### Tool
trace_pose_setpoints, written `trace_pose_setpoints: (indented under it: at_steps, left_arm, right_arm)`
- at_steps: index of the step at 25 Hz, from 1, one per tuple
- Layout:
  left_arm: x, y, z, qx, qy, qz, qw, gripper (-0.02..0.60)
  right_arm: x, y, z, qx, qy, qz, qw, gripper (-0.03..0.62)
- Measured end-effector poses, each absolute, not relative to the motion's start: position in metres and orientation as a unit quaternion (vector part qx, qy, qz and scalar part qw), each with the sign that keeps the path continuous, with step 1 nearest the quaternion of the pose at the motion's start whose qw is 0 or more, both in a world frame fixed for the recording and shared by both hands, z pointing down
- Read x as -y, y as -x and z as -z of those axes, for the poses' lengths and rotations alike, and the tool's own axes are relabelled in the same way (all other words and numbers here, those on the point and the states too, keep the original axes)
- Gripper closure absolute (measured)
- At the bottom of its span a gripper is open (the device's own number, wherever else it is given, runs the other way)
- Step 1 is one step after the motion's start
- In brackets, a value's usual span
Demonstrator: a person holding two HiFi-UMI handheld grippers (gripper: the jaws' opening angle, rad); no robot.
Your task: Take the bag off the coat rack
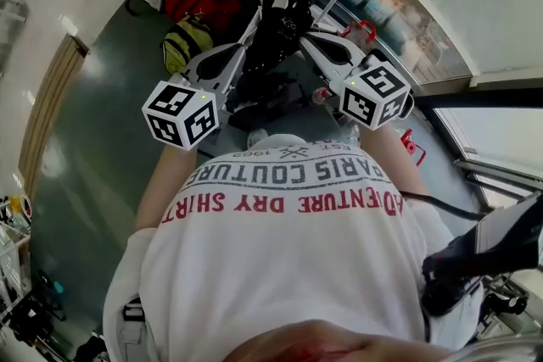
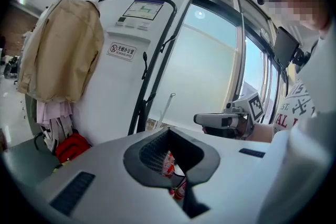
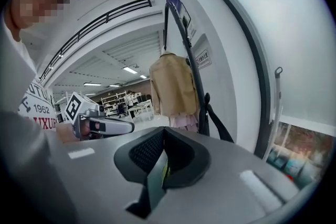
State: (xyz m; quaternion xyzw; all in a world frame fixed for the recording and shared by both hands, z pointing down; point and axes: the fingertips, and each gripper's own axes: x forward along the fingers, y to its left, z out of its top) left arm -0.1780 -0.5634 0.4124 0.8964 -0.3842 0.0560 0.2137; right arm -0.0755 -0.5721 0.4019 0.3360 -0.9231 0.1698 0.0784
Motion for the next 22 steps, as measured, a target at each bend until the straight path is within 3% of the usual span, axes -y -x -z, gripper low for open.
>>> trace_pose_setpoints:
  at_steps: [7, 16, 22]
  left_arm:
    - [0.607, 0.205, -0.422, 0.384, -0.892, -0.057, 0.229, 0.579]
    - [0.632, 0.236, -0.447, 0.395, -0.881, -0.074, 0.250, 0.580]
    - [0.637, 0.245, -0.458, 0.394, -0.877, -0.088, 0.260, 0.579]
  right_arm:
    - [0.644, 0.091, -0.405, 0.911, -0.380, -0.145, 0.062, 0.583]
    - [0.722, 0.108, -0.458, 0.887, -0.431, -0.139, 0.090, 0.442]
    - [0.764, 0.120, -0.487, 0.873, -0.440, -0.191, 0.090, 0.439]
